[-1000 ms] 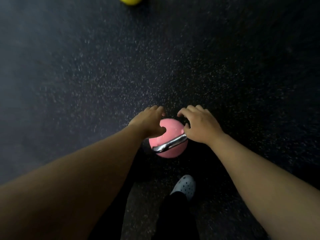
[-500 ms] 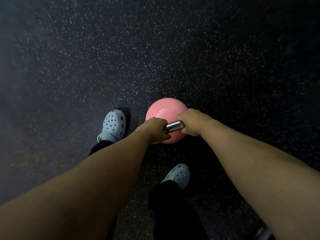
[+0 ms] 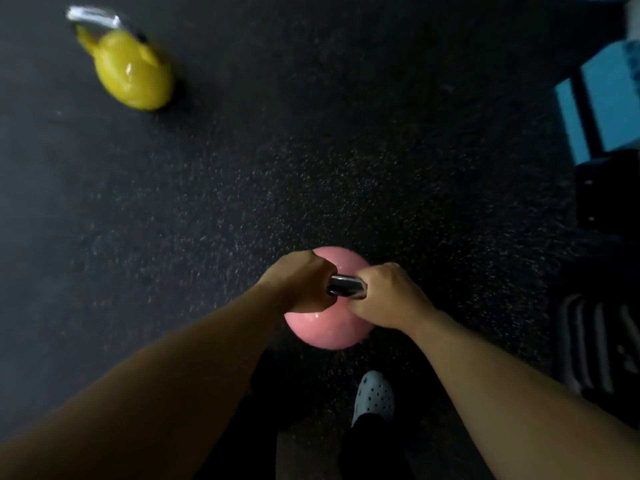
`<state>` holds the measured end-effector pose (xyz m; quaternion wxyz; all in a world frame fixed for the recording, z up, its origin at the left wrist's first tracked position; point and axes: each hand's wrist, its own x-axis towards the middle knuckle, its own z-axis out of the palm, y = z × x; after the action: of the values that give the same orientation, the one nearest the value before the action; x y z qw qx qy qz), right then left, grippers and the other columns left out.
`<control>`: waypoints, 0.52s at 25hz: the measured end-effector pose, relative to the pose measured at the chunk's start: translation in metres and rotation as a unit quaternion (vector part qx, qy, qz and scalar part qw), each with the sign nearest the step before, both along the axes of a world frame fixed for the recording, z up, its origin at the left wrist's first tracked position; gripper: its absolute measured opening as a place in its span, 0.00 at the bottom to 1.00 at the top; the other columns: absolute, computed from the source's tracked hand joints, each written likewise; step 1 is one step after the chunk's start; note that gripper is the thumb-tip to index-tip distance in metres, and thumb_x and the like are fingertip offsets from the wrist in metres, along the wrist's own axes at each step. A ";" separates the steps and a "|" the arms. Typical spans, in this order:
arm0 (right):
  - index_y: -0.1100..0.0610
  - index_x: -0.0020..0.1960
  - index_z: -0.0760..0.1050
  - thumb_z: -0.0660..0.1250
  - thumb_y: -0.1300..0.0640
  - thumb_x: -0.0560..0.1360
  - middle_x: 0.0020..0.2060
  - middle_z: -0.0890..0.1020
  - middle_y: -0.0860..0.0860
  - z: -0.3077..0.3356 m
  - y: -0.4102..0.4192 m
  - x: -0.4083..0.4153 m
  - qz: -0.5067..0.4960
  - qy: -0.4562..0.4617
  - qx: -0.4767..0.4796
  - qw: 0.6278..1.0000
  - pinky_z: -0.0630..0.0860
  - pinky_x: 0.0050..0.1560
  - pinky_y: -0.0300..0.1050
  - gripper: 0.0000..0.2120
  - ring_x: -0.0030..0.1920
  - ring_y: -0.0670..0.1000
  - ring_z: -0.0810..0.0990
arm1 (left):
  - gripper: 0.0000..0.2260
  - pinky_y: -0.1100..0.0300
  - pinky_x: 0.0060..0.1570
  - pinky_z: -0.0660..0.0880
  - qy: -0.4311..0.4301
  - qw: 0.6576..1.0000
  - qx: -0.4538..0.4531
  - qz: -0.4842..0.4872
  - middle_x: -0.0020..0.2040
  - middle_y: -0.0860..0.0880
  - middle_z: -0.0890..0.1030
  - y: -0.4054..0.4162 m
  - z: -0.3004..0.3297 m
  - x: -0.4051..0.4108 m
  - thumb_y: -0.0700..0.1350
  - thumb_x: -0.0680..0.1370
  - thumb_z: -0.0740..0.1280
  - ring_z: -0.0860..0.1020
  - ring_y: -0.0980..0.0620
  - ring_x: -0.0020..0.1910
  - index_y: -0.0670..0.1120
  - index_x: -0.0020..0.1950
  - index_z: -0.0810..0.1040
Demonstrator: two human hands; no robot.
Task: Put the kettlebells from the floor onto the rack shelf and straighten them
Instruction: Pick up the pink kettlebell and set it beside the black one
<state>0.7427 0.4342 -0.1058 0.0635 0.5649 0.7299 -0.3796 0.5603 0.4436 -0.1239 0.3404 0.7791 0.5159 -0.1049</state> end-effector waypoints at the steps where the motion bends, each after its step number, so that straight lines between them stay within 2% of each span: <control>1: 0.48 0.28 0.62 0.72 0.57 0.67 0.26 0.71 0.43 0.018 0.007 0.013 -0.034 0.005 0.025 0.999 0.61 0.27 0.33 0.19 0.26 0.41 0.71 | 0.03 0.58 0.30 0.73 0.003 0.999 0.018 -0.035 0.31 0.55 0.74 0.018 0.018 0.013 0.53 0.71 0.65 0.75 0.55 0.31 0.55 0.40 0.74; 4: 0.49 0.29 0.65 0.72 0.56 0.69 0.27 0.71 0.42 0.067 0.028 0.054 -0.108 0.002 0.076 0.991 0.60 0.28 0.34 0.18 0.27 0.41 0.70 | 0.06 0.57 0.33 0.76 0.004 0.989 0.069 -0.132 0.33 0.55 0.75 0.067 0.070 0.060 0.55 0.73 0.64 0.76 0.55 0.33 0.54 0.44 0.76; 8: 0.51 0.40 0.76 0.72 0.54 0.71 0.34 0.80 0.47 0.121 0.042 0.122 -0.202 0.001 0.136 0.970 0.64 0.30 0.32 0.05 0.35 0.46 0.78 | 0.07 0.63 0.33 0.67 0.002 0.966 0.120 -0.230 0.36 0.56 0.74 0.121 0.132 0.141 0.54 0.75 0.64 0.73 0.57 0.34 0.55 0.51 0.76; 11: 0.53 0.46 0.80 0.73 0.54 0.71 0.39 0.84 0.48 0.154 0.045 0.197 -0.294 -0.027 0.217 0.930 0.62 0.30 0.28 0.06 0.39 0.47 0.83 | 0.07 0.66 0.30 0.62 -0.007 0.936 0.158 -0.314 0.36 0.57 0.72 0.156 0.179 0.238 0.53 0.76 0.65 0.69 0.61 0.31 0.54 0.52 0.75; 13: 0.53 0.45 0.80 0.73 0.53 0.69 0.38 0.85 0.50 0.171 0.045 0.251 -0.338 -0.056 0.276 0.898 0.60 0.30 0.27 0.07 0.38 0.50 0.83 | 0.06 0.64 0.31 0.66 -0.017 0.915 0.182 -0.359 0.38 0.56 0.74 0.169 0.205 0.305 0.52 0.76 0.65 0.72 0.59 0.33 0.53 0.52 0.76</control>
<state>0.9938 0.4788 0.0650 -0.1865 0.7928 0.5658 -0.1288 0.8657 0.6127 0.0812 0.1405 0.9620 0.2060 -0.1113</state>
